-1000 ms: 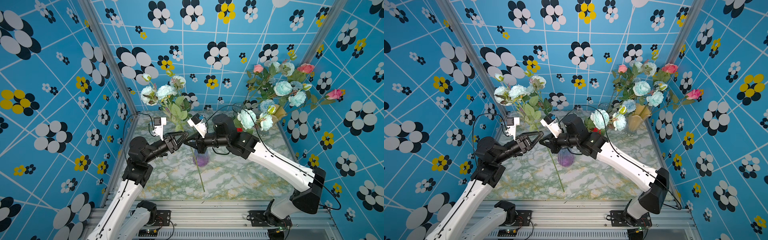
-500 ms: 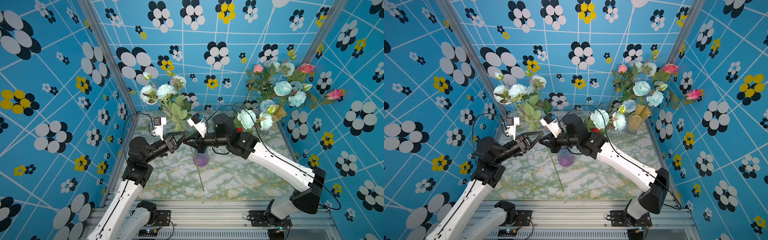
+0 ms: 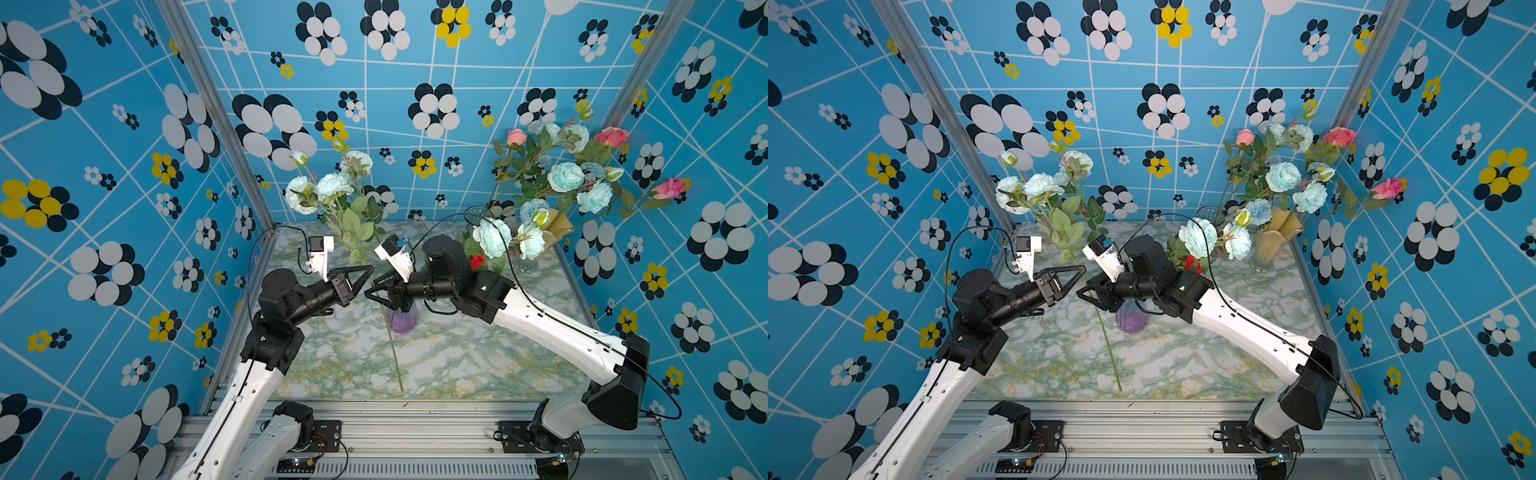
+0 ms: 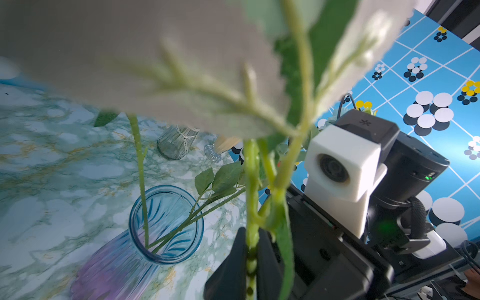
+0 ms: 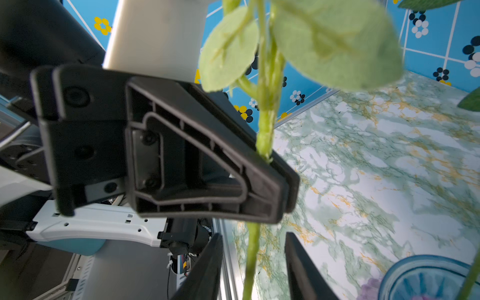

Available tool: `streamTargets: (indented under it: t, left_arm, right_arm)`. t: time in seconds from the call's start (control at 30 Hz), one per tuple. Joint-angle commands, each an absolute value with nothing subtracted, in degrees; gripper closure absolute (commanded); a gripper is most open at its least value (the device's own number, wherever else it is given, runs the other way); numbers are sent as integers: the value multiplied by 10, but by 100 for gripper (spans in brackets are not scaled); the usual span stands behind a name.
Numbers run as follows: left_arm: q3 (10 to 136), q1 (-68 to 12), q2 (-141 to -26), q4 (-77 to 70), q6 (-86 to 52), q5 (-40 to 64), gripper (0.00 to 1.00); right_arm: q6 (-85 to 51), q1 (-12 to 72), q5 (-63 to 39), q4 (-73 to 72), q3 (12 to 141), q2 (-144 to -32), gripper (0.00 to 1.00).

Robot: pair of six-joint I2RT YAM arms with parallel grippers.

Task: Pick out blue flowers from the vase
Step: Place the flower at the center of the board.

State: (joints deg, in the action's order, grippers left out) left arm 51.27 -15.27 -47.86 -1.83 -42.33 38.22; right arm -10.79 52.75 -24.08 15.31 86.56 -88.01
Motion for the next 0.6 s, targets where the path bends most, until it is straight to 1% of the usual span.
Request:
streamTargets:
  t: [0.0,0.13,0.27,0.5,0.57]
  left_arm:
    - [552,-153,-453,46,-372,351,100]
    - [579,-153,-441,87,-364,334,100]
    - [611,-152,-440,129,-364,315,100]
    - [698,-152,-462,255,-337,265,100]
    - [724,-152,-472,286,-327,248,100]
  right_arm:
    - [-93,532,-231,130,846,-841,50]
    - [-77,532,-206,134,815,-814,43]
    - [-60,531,-160,144,785,-777,33]
    - [-42,529,-82,167,716,-698,16]
    - [-37,525,-63,174,704,-681,13]
